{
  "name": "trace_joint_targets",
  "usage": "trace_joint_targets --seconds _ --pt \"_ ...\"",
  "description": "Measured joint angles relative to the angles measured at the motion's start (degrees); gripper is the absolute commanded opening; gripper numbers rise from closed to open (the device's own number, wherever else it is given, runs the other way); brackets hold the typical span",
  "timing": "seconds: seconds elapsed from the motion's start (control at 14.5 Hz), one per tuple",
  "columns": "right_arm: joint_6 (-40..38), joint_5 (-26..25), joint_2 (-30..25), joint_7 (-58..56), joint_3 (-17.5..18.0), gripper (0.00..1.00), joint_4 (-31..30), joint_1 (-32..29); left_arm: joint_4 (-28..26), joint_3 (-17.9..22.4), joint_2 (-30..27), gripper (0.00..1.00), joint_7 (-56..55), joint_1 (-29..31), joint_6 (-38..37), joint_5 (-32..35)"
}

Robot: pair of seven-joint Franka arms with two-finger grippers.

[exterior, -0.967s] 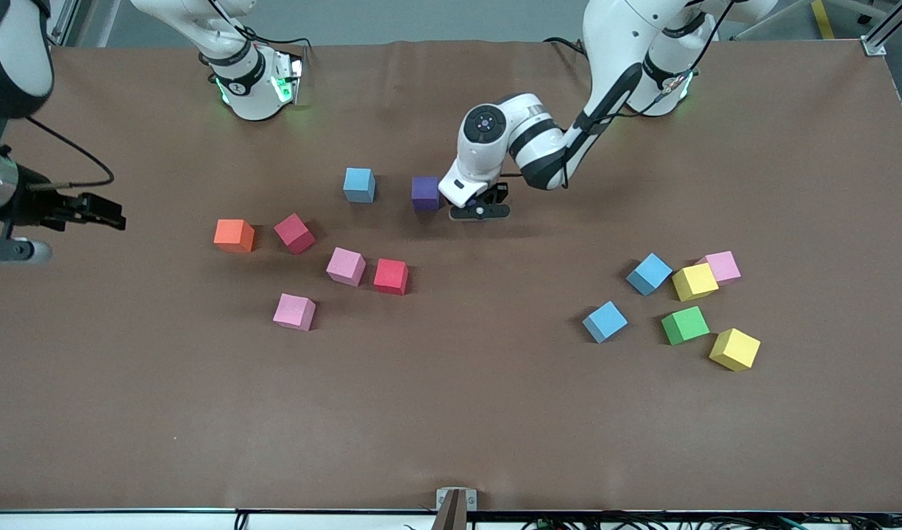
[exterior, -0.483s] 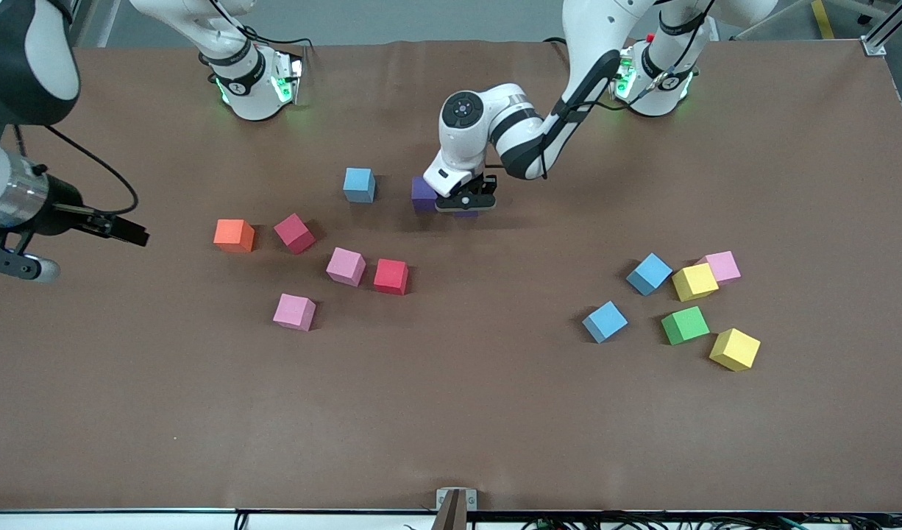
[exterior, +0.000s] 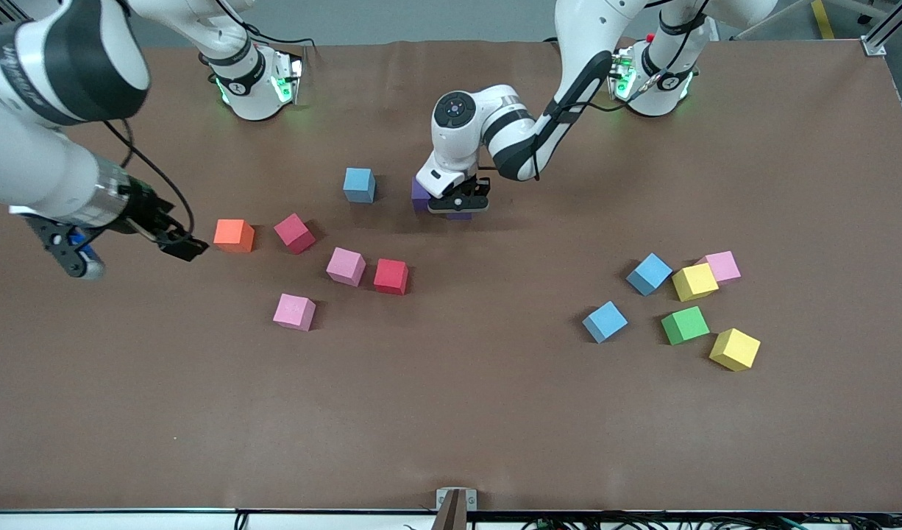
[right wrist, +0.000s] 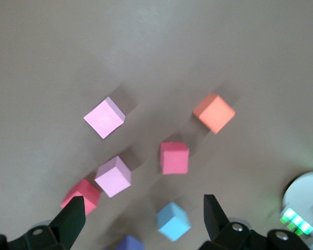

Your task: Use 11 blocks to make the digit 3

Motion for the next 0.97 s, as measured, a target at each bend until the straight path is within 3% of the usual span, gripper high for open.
trace_joint_targets --seconds 0.41,0.97 --pt "10.2 1.6 -1.8 25.5 0.2 1.0 -11.3 10.0 1.7 0.0 1.1 0.44 0.0 -0.2 0.1 0.0" --pt "22.5 2.7 -4.1 37.9 0.2 1.0 -24.1 13.9 2.0 0.0 1.3 0.44 -0.1 -0.3 0.1 0.0"
